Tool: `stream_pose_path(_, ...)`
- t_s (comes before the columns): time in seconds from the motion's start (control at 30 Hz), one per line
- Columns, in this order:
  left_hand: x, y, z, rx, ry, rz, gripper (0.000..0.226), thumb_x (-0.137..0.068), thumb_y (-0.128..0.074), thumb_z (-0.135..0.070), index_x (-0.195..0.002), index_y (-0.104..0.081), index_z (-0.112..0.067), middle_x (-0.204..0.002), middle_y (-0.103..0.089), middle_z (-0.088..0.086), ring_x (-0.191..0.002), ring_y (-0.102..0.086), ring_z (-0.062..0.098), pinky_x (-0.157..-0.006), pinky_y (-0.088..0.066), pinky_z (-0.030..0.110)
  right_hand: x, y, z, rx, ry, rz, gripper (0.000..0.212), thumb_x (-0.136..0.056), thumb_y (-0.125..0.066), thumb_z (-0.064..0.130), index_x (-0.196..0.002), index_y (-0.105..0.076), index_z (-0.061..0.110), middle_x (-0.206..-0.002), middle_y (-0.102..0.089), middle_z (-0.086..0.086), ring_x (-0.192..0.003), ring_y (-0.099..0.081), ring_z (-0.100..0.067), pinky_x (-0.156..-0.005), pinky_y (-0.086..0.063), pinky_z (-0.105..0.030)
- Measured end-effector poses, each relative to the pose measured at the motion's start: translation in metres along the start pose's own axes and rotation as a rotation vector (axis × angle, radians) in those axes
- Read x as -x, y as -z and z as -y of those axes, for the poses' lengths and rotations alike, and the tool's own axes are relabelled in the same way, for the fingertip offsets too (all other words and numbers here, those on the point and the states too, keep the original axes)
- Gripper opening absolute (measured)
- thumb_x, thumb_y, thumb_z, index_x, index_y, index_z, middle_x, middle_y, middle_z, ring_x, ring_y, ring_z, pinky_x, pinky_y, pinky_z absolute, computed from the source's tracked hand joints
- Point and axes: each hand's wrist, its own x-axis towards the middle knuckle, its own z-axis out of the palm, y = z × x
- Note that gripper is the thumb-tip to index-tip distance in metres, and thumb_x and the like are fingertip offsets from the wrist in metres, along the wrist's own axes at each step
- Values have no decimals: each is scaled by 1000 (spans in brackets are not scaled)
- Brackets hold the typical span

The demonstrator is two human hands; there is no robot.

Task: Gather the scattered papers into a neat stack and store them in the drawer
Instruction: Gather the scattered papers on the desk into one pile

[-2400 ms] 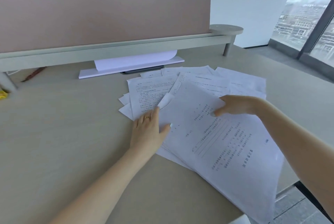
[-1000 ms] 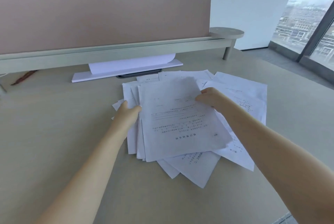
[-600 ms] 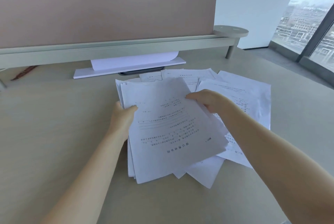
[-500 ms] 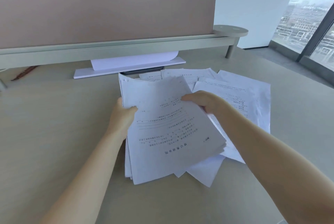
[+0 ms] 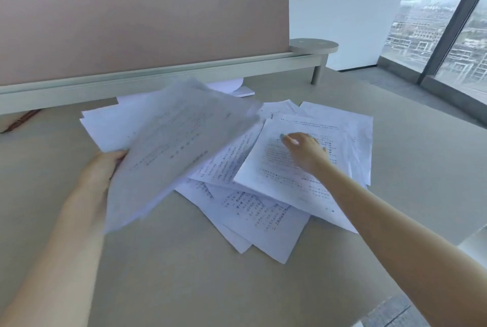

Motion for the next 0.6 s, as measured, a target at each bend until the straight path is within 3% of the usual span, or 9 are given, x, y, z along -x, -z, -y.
stream_pose_path(0.07, 10, -25, -14, -104, -4, 44, 31, -96, -42, -7, -125, -52, -8, -53, -70, -14, -39, -60, -7, -41, -45, 7, 2, 11, -24, -51, -54, -97, 51, -94, -32, 50, -131, -52, 21, -144, -45, -3, -135, -35, -24, -113, -17, -54)
stream_pose_path(0.2, 23, -94, -45, -140, -113, 84, 41, -96, -44, -7, -137, -45, 0, -107, -74, 3, -29, -47, -16, -35, -33, 0, 5, 35, -70, -32, -154, -140, 51, -93, -38, 48, -131, -51, 17, -143, -46, -7, -134, -37, -25, -109, -28, -45)
stream_pose_path(0.27, 24, -131, -59, -99, -185, 137, 43, -95, -42, 3, -137, -42, 2, -97, -73, -7, -31, -48, -17, -35, -32, -1, 8, 48, -84, -188, -207, -129, 49, -89, -43, 49, -116, -57, 9, -117, -56, -15, -110, -52, -27, -90, -38, -36)
stream_pose_path(0.33, 22, -162, -58, -54, -232, 196, 42, -88, -46, 11, -129, -52, 0, -87, -70, -6, -49, -60, -8, -42, -39, 1, 11, 64, -91, -437, -254, -156, 45, -85, -50, 39, -93, -56, -5, -81, -49, -14, -81, -51, -26, -68, -42, -30)
stream_pose_path(0.37, 16, -174, -52, -45, -209, 219, 42, -84, -52, 9, -123, -55, -4, -92, -67, -3, -62, -63, 0, -49, -44, 4, 9, 72, -96, -566, -301, -165, 38, -85, -53, 31, -94, -58, -6, -76, -49, -13, -82, -55, -31, -71, -48, -29)
stream_pose_path(0.43, 6, -195, -33, -217, -148, 297, 47, -68, -61, -10, -115, -58, -9, -107, -64, 7, -88, -64, 21, -69, -48, 17, 4, 83, -102, -797, -422, -141, 35, -90, -55, 26, -111, -57, -2, -93, -56, -17, -93, -59, -33, -81, -52, -29)
stream_pose_path(0.47, 2, -204, -23, -362, -98, 357, 58, -63, -63, -23, -118, -56, -6, -114, -63, 9, -99, -62, 25, -79, -47, 24, 3, 86, -102, -879, -466, -116, 33, -91, -54, 30, -111, -54, 3, -101, -56, -12, -84, -60, -27, -69, -55, -27)
stream_pose_path(0.53, 1, -218, -4, -632, -2, 406, 65, -73, -64, -32, -128, -48, -2, -121, -56, 9, -108, -56, 27, -84, -40, 27, 1, 88, -102, -980, -522, -70, 32, -91, -55, 32, -107, -49, 5, -94, -53, -6, -68, -55, -20, -43, -51, -20)
stream_pose_path(0.6, 1, -231, 5, -678, 13, 356, 55, -87, -56, -25, -132, -44, 4, -130, -53, 17, -118, -53, 32, -79, -34, 26, -3, 88, -107, -998, -532, -34, 28, -90, -57, 28, -102, -50, 4, -85, -51, -5, -65, -54, -20, -38, -48, -18)
